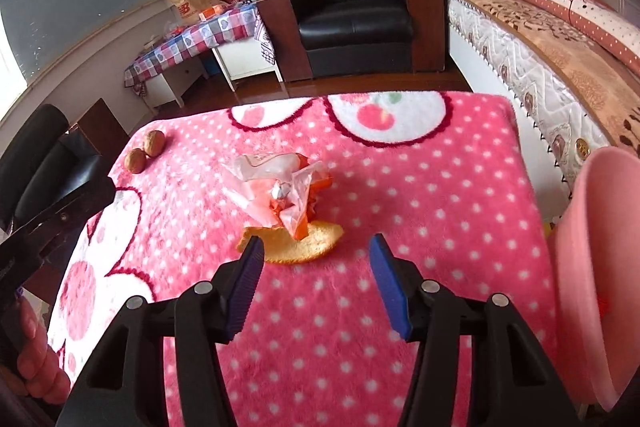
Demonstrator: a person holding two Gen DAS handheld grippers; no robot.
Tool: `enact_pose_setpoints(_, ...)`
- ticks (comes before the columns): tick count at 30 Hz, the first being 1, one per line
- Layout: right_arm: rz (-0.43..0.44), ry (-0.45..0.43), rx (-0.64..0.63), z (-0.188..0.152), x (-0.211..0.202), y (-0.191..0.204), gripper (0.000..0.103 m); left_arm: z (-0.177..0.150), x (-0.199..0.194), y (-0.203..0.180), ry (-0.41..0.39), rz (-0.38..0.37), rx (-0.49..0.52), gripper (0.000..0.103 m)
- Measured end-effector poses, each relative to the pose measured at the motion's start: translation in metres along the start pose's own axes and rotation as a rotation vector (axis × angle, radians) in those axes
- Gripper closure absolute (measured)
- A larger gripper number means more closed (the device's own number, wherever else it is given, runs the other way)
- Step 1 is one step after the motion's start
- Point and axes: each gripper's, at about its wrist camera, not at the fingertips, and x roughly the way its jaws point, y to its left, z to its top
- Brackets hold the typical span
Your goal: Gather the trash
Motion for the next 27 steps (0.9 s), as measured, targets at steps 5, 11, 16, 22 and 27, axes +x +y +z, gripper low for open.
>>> enact_pose_setpoints(5, 0.002, 0.035, 0.009, 0.002, 0.023, -0.002, 0.072, -0.001, 0.022, -0.010, 0.036, 0.000, 0.032, 0.071)
enact_pose_setpoints(11, 0.034, 0.041, 0.027, 0.002, 0.024, -0.004, 0.096, 0.001, 0.042, -0.022, 0.080, -0.029, 0.049, 0.071)
enact_pose_setpoints(16, 0.053, 0.031, 0.050, -0.004, 0.007, -0.013, 0.098, 0.004, 0.053, -0.031, 0.092, -0.051, 0.069, 0.071)
enact_pose_setpoints(22, 0.062, 0.028, 0.083, -0.015, -0.010, -0.024, 0.098, 0.004, 0.080, -0.036, 0.137, -0.033, 0.078, 0.071)
enact_pose_setpoints(27, 0.063, 0.008, 0.096, -0.022, -0.026, -0.029, 0.099, 0.004, 0.089, -0.040, 0.112, -0.015, 0.091, 0.072)
